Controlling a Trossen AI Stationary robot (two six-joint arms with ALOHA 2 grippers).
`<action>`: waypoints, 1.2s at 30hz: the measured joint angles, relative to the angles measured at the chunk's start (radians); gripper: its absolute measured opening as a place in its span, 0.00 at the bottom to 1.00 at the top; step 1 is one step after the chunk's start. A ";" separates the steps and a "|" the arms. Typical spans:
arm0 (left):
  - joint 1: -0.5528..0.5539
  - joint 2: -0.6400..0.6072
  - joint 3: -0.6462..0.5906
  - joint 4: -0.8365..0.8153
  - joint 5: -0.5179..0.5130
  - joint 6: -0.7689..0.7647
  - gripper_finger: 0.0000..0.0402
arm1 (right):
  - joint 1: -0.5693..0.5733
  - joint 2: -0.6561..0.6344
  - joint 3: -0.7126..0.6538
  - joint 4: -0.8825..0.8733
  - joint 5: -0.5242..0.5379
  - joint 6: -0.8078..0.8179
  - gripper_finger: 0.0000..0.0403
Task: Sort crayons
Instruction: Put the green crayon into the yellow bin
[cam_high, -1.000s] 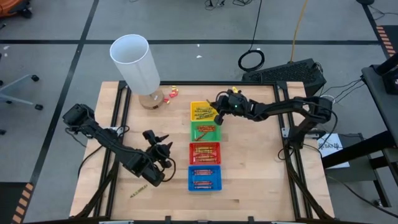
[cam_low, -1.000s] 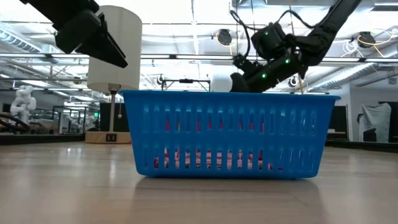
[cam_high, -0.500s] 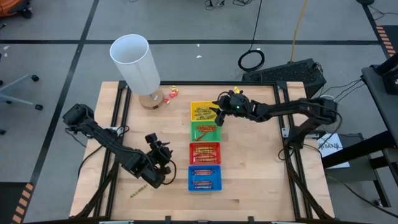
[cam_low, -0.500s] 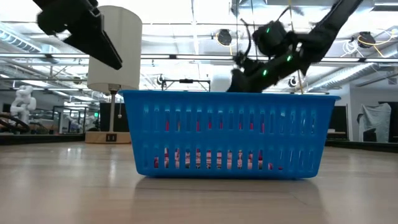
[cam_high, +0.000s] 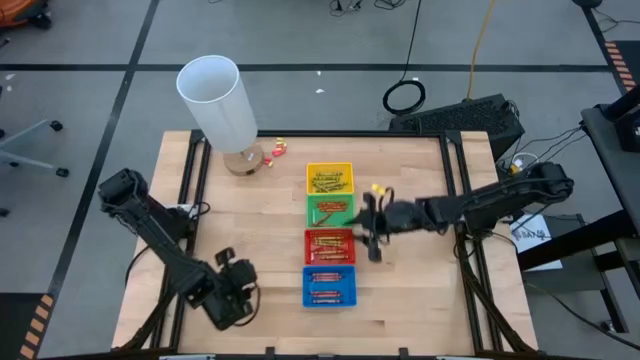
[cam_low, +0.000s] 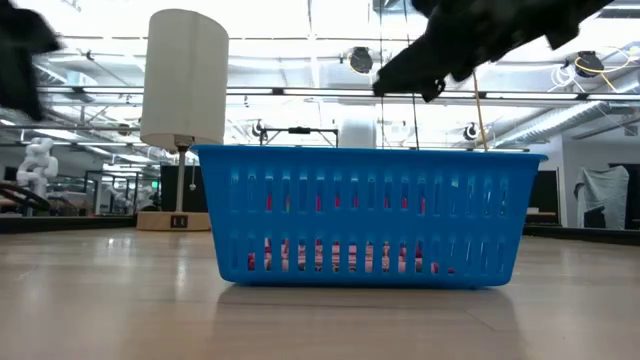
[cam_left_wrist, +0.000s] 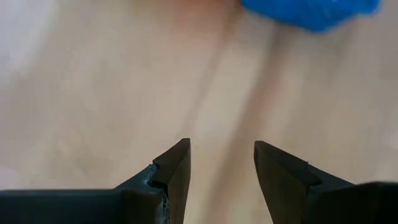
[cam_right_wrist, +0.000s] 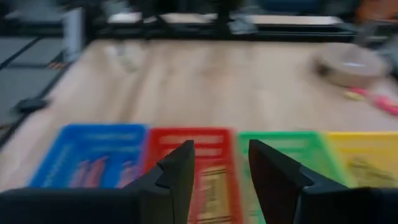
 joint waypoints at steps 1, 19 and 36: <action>-0.020 0.000 0.000 0.000 0.028 -0.042 0.43 | 0.034 0.008 0.000 0.001 0.000 -0.001 0.34; -0.291 0.052 0.000 0.004 0.083 -0.414 0.43 | 0.360 0.304 -0.001 0.434 0.083 -0.101 0.33; -0.308 0.229 0.000 0.029 0.204 -0.474 0.43 | 0.490 0.309 -0.001 0.406 0.162 -0.067 0.33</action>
